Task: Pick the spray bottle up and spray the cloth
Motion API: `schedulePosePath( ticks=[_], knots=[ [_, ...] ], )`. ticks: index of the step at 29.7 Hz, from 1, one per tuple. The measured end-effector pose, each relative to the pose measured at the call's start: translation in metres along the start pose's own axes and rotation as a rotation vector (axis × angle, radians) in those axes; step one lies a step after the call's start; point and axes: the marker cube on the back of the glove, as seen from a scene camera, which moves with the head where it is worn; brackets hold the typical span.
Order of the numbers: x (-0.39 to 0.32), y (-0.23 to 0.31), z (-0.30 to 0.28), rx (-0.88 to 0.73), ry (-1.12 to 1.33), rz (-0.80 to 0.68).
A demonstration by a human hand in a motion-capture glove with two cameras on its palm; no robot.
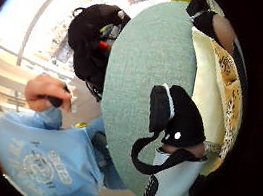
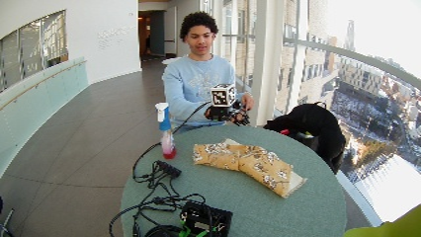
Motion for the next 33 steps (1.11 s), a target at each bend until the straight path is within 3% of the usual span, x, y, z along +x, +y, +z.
schedulePosePath(
  ticks=[19, 26, 33],
  knots=[
    [0.001, 0.019, 0.006, -0.064, 0.011, 0.038],
    [-0.006, 0.118, -0.038, 0.134, -0.016, 0.115],
    [0.038, 0.261, -0.076, 0.367, -0.025, 0.377]
  ],
)
